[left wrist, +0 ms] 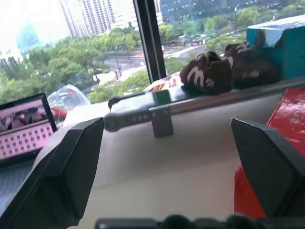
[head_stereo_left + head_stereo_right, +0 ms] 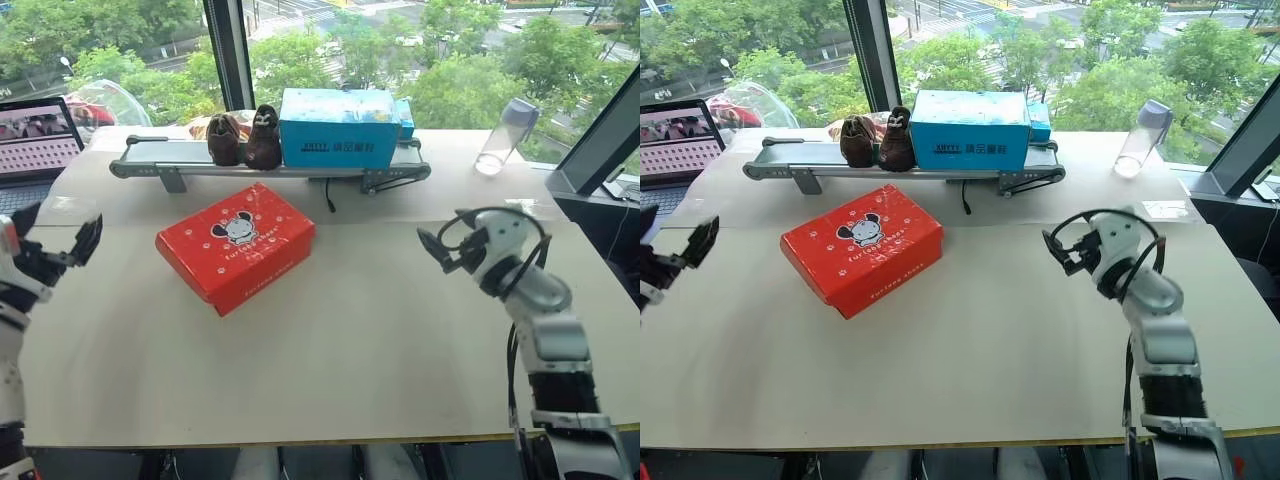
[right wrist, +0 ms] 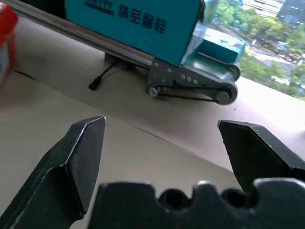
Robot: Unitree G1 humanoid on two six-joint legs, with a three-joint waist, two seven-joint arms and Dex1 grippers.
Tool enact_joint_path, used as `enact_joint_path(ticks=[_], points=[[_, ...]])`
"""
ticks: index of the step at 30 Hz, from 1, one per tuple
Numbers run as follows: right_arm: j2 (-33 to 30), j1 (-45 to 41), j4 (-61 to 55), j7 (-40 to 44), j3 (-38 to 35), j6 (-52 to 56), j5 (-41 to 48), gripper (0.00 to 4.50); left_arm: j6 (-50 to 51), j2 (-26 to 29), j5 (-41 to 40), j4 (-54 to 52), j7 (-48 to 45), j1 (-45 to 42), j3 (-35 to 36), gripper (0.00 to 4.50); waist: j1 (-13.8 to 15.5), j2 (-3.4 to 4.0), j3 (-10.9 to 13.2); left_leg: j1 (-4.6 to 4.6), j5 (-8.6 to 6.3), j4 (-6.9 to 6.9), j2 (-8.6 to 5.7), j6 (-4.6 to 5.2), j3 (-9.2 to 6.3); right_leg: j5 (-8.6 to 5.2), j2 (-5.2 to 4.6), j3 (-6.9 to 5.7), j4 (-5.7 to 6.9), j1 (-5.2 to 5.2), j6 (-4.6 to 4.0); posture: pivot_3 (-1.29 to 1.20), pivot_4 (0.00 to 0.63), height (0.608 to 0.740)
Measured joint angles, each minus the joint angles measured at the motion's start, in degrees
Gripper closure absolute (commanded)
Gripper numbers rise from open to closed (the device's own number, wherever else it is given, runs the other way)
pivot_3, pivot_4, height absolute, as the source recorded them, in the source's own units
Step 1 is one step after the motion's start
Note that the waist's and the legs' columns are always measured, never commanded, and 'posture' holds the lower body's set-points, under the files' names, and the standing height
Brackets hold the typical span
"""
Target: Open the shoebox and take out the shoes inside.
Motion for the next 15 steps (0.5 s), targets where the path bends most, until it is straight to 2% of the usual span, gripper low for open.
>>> enact_joint_path(ticks=[3, 5, 6, 8, 11, 14, 15], points=[[-2.54, -0.62, -0.07, 5.89, 2.19, 4.51, 2.35, 0.04, 0.93, 1.23, 0.09, -0.13, -4.16, 1.85, -2.32, 0.00, 0.00, -0.01, 0.01, -0.13, -0.01, -0.19, 0.01, 0.00, 0.00, 0.01, 0.00, -0.01, 0.11, -0.26, -0.31, 0.00, 0.150, 0.740], [-4.52, -1.94, -0.72, 10.83, 3.95, 8.88, 4.77, 0.04, 1.59, 2.54, 0.15, -1.33, -7.79, 3.07, -3.68, 0.00, -0.05, -0.01, 0.01, -0.54, 0.00, -0.19, 0.01, 0.01, 0.00, 0.02, 0.01, 0.02, 0.25, -0.78, -0.36, 0.00, 0.150, 0.740], [-4.87, -2.90, -0.98, 12.40, 4.50, 10.27, 5.33, 0.56, 1.70, 2.91, 0.13, -1.85, -9.14, 3.26, -3.91, 0.53, -0.17, -0.01, 0.02, -0.66, 0.00, -0.16, 0.01, 0.01, 0.00, 0.03, 0.03, 0.02, 0.28, -0.91, -0.36, 0.00, 0.150, 0.740], [-5.24, -4.11, -1.39, 14.31, 4.75, 11.72, 6.58, 1.09, 1.80, 3.46, 0.01, -2.52, -10.96, 3.28, -4.26, 1.11, -0.18, -0.01, 0.02, -0.65, 0.00, -0.15, 0.02, 0.01, 0.00, 0.03, 0.04, 0.02, 0.27, -0.89, -0.36, 0.00, 0.150, 0.740], [-5.72, -5.38, -1.16, 17.34, 6.14, 12.09, 6.93, 2.21, 2.46, 3.70, -0.71, -2.94, -13.31, 4.94, -4.05, 2.35, -0.22, -0.01, 0.02, -0.65, 0.00, -0.11, 0.02, 0.01, 0.02, 0.04, 0.04, 0.03, 0.22, -0.86, -0.32, 0.00, 0.150, 0.740], [-5.67, -5.91, 0.60, 18.44, 7.33, 11.83, 6.56, 3.13, 2.98, 3.70, -0.78, -2.97, -13.96, 6.08, -3.40, 3.30, -0.13, -0.04, 0.04, -0.65, 0.00, -0.06, 0.02, 0.01, 0.02, 0.04, 0.04, 0.03, 0.24, -0.87, -0.31, 0.00, 0.150, 0.740], [-5.61, -6.23, 2.03, 18.44, 7.70, 11.19, 5.87, 3.56, 3.11, 3.69, -0.86, -3.04, -13.94, 6.58, -2.60, 3.75, -0.11, -0.04, 0.04, -0.65, 0.00, -0.04, 0.02, 0.01, 0.02, 0.06, 0.04, 0.03, 0.24, -0.86, -0.29, 0.00, 0.150, 0.740]])
